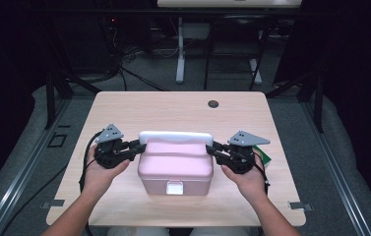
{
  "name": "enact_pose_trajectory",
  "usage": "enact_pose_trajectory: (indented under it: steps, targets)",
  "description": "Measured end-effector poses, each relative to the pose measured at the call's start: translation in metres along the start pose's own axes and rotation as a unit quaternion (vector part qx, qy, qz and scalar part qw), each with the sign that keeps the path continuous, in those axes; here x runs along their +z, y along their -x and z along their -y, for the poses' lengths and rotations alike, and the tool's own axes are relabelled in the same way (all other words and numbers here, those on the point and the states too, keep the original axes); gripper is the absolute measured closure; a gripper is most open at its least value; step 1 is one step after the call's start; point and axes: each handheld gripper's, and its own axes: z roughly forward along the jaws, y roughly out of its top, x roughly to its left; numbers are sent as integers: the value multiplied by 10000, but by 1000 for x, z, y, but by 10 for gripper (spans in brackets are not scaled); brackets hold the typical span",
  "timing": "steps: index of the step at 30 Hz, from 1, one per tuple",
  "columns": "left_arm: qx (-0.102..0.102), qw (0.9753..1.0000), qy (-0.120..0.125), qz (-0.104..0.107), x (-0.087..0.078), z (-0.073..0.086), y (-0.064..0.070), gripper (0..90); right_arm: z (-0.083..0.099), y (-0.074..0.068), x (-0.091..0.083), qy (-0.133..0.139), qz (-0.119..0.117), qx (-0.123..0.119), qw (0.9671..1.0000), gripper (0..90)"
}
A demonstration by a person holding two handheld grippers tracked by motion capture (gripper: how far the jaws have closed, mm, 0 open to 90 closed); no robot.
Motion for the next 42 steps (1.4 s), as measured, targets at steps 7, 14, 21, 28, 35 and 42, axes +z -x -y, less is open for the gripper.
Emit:
enact_pose_trajectory:
  steps: [7, 14, 21, 28, 35, 42]
  targets:
    - [74, 9999, -83, -44, -4, -1, 5, 731, 0, -3, -2, -20, 43, -35, 10000, 743]
    - [110, 9999, -48, 5, -14, -4, 10, 732, -1, -9, -11, 89, -5, -25, 10000, 743]
    - [42, 10000, -58, 49, -16, -20, 5, 729, -15, -5, -13, 164, -62, 57, 9998, 743]
    - [143, 9998, -163, 48, -15, -27, 3, 719, -21, 0, -11, 145, -139, 211, 9996, 744]
    - [229, 9997, -25, 87, -35, -24, 4, 686, -21, 1, -11, 24, -188, 223, 9996, 744]
    - [191, 9996, -104, 162, -51, 1, 3, 770, -29, 4, -10, 2, -181, 341, 9993, 743]
